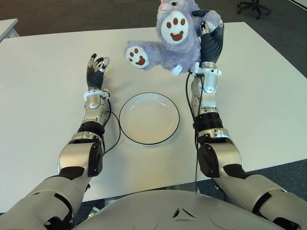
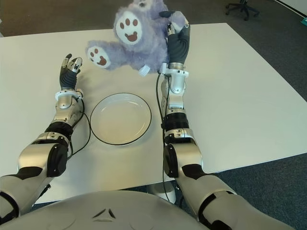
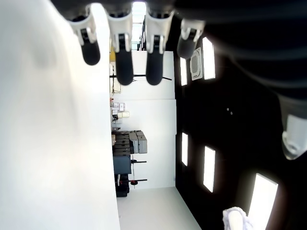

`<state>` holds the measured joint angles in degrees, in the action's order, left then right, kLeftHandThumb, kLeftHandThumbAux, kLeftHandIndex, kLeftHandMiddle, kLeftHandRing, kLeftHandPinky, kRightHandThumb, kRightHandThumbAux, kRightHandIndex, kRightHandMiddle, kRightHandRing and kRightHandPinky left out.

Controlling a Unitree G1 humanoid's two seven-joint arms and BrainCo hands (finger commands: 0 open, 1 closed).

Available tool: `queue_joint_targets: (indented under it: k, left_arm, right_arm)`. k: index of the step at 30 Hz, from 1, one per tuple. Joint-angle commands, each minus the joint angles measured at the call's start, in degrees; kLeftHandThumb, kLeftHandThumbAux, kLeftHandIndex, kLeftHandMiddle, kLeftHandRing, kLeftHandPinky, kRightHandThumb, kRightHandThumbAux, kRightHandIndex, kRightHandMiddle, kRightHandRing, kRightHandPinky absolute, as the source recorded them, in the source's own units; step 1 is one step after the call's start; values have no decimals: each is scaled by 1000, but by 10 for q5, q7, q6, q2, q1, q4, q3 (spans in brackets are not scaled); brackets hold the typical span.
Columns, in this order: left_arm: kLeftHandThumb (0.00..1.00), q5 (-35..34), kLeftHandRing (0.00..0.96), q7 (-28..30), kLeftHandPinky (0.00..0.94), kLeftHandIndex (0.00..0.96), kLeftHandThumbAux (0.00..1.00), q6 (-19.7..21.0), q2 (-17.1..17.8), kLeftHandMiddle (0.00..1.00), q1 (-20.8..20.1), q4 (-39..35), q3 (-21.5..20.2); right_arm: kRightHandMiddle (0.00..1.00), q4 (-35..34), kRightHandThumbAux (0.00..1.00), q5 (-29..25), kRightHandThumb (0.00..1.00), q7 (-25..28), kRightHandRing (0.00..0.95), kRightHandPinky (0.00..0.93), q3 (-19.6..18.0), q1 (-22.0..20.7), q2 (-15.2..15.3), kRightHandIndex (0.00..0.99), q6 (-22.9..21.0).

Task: Put the doll into the plate.

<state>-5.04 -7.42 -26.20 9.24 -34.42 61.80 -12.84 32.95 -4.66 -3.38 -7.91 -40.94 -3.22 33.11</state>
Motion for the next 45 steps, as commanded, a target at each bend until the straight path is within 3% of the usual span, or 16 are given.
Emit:
queue_joint_targets:
  k: [1,14,25,45]
  left_arm:
    - [0,1,170,3,129,66,454,37,-20,183,54,50,0]
    - [0,-5,196,11,137,78,451,31,-20,208,51,53,-4]
    - [0,-2,189,5,112,85,445,32,-20,205,49,53,-3]
    - [0,-6,204,8,225,82,464,35,-19,194,45,57,-5]
  right_arm:
    - [411,-14,668,17,1000,-15,496,560,8,14,-5,398,7]
    - [434,-39,668,44,1000,-34,531,604,28,39,-13,365,9]
    - [446,-60,661,55,1000,-30,529,551,49,75,-18,394,6]
    - [449,-71,662,43,1000,6,519,564,79,119,-29,383,8]
